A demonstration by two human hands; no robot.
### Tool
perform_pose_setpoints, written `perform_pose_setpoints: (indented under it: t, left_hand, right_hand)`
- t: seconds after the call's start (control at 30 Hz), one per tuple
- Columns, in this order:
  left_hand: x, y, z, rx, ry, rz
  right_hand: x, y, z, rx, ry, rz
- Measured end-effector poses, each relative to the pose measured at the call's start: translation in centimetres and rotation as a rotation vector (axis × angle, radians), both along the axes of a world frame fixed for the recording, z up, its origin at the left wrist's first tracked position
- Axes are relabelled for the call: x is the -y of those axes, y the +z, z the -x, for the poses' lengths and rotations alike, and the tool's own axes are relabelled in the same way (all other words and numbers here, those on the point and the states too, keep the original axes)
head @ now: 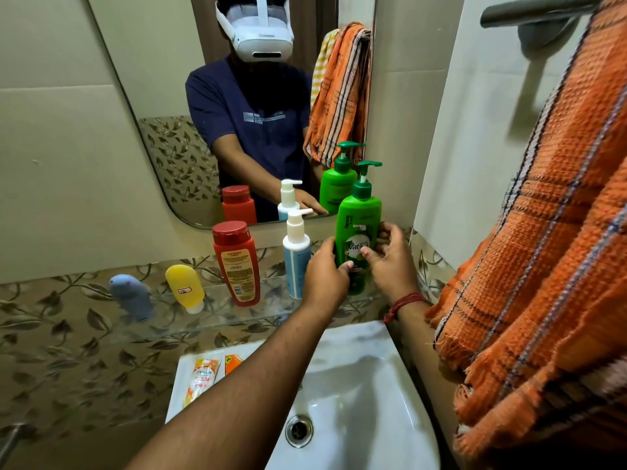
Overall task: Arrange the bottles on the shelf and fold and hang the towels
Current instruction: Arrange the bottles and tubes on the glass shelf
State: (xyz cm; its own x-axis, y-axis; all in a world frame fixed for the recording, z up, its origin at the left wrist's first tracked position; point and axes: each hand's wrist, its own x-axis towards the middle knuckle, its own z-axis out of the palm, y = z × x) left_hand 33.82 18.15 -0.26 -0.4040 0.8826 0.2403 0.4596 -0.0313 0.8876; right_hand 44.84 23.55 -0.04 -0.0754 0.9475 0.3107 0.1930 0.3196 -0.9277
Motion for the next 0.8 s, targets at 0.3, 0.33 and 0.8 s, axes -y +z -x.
perform_pose_setpoints:
  t: [0.3, 0.33, 0.8]
  left_hand:
    - [0.0, -1.4, -0.1, 0.074, 0.001, 0.051]
    - [0.1, -1.6, -0.1, 0.084, -0.004, 0.072]
    - [-0.6, -2.6, -0.4, 0.082, 0.053, 0.154]
  right_hand:
    - [0.3, -1.4, -0.9, 0.181, 0.072, 0.045]
    - [0.5, -1.8, -0.9, 0.218, 0.07, 0.061]
    - [0.5, -3.2, 0.3, 0.361, -0.047, 0.102]
